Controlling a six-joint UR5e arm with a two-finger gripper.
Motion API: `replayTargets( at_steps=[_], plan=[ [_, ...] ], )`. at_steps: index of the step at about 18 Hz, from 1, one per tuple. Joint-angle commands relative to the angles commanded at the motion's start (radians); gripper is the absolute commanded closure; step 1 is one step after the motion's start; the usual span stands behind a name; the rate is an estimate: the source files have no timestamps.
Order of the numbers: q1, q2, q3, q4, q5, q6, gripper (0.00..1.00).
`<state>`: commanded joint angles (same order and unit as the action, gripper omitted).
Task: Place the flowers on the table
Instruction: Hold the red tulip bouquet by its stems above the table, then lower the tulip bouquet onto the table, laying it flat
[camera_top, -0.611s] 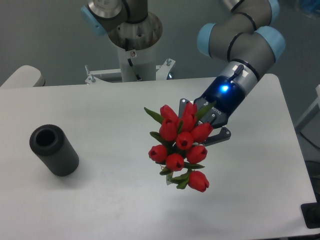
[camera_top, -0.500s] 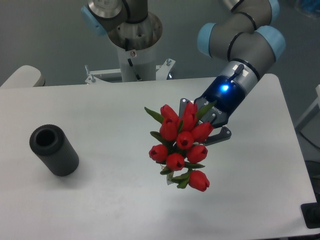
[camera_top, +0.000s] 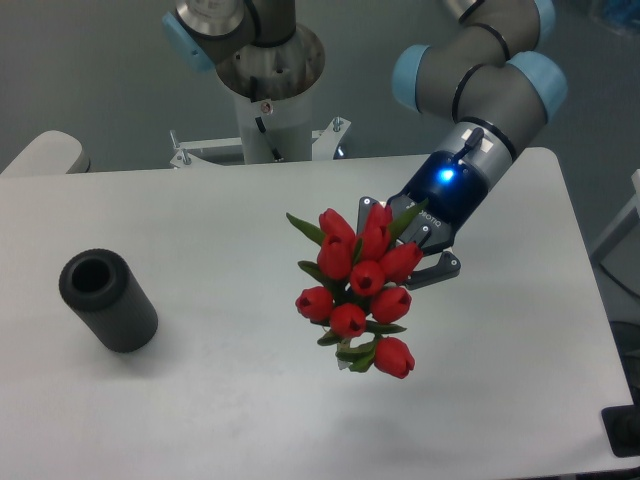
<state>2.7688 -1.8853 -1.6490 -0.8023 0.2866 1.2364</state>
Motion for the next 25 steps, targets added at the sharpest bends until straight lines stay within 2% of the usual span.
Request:
replayTargets(
  at_steps=[8, 13, 16, 21, 25],
  plan=[
    [-0.006, 0.038, -0.017, -0.002, 0.199, 0.072, 0.79],
    [-0.02, 0.09, -0.074, -0.003, 0.477, 0.201, 0.79],
    [-0.084, 0.1, -0.081, -0.005, 0.642, 0.245, 0.79],
    [-0.207, 0.107, -0.12, -0.003, 0.992, 0.316, 0.79],
    [-0.265, 0.098, -0.181, -0.002, 1.1, 0.31, 0.79]
  ],
)
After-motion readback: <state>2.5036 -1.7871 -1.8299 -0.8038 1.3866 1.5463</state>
